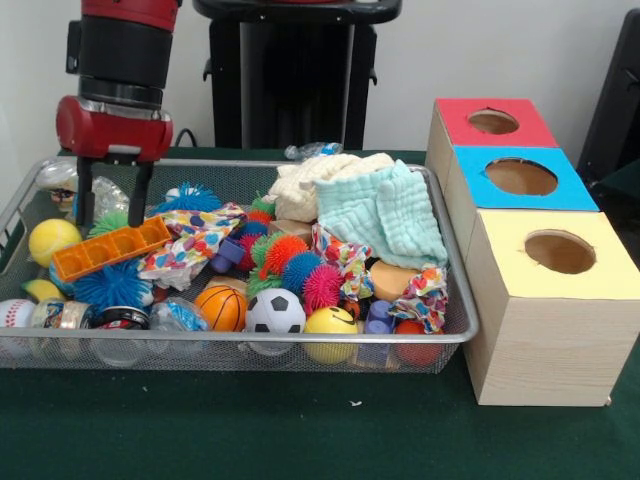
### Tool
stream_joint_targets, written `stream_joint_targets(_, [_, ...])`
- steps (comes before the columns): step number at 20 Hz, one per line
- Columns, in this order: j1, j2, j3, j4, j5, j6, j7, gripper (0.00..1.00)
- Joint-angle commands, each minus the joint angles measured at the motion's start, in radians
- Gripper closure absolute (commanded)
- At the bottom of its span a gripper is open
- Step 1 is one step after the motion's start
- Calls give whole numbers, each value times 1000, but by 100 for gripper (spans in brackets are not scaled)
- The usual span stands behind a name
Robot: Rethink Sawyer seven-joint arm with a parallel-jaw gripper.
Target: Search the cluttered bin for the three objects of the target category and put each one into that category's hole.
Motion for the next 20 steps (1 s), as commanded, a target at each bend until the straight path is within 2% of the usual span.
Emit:
stream_joint_targets(1, [20,99,-102,-97,-66,2,-33,0])
stream_joint_targets(4, [17,143,-121,-120,-18,69,-81,0])
stream_joint_targets(9, [16,171,-148,-126,64,185,-181,0])
stream_joint_targets(20, [30,220,-206,-138,146,290,-224,0])
